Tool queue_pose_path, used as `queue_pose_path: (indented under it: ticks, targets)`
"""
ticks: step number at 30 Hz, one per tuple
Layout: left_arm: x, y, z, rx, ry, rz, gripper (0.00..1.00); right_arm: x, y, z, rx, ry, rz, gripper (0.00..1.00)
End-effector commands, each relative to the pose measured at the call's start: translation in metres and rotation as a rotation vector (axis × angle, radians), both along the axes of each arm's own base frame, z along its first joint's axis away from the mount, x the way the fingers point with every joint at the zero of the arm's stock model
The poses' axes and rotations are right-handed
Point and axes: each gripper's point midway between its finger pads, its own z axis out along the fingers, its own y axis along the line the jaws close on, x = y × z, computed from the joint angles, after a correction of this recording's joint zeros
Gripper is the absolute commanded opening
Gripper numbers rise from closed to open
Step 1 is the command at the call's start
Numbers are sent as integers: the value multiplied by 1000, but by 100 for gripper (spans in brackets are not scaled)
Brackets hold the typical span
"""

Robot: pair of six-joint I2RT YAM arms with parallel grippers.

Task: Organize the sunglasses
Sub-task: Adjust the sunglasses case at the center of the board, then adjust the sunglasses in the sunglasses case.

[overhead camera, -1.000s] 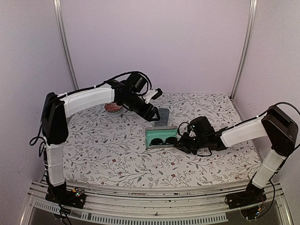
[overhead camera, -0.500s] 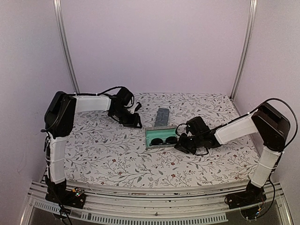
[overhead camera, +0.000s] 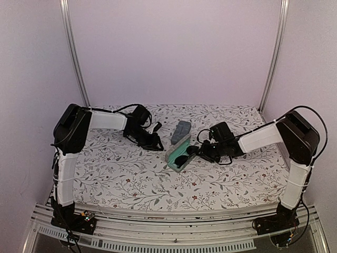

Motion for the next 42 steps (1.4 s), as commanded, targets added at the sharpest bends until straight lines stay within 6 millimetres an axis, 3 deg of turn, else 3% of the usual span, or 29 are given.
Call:
queue_pose_path:
  ticks: [1,6,11,18,35,42]
  targets:
    - [-22,-13,2,-56,44,-20,35,-15,-9,19,15,-26,19,27]
    - [-30,-25,4,-78,45,-32,34,-38,5,38,163,-21,86,28]
    - [-34,-27,1,-73,50,-32,31,-41,33,53,275,-33,145,31]
    - [-43,-27,-4,-71,67,-45,27,-32,44,36,291,36,88,32]
    - [-49,-24,-8,-66,76,-48,22,-24,59,18,316,89,75,20]
    - [-49,-24,-7,-67,74,-48,22,-26,61,18,334,108,75,4]
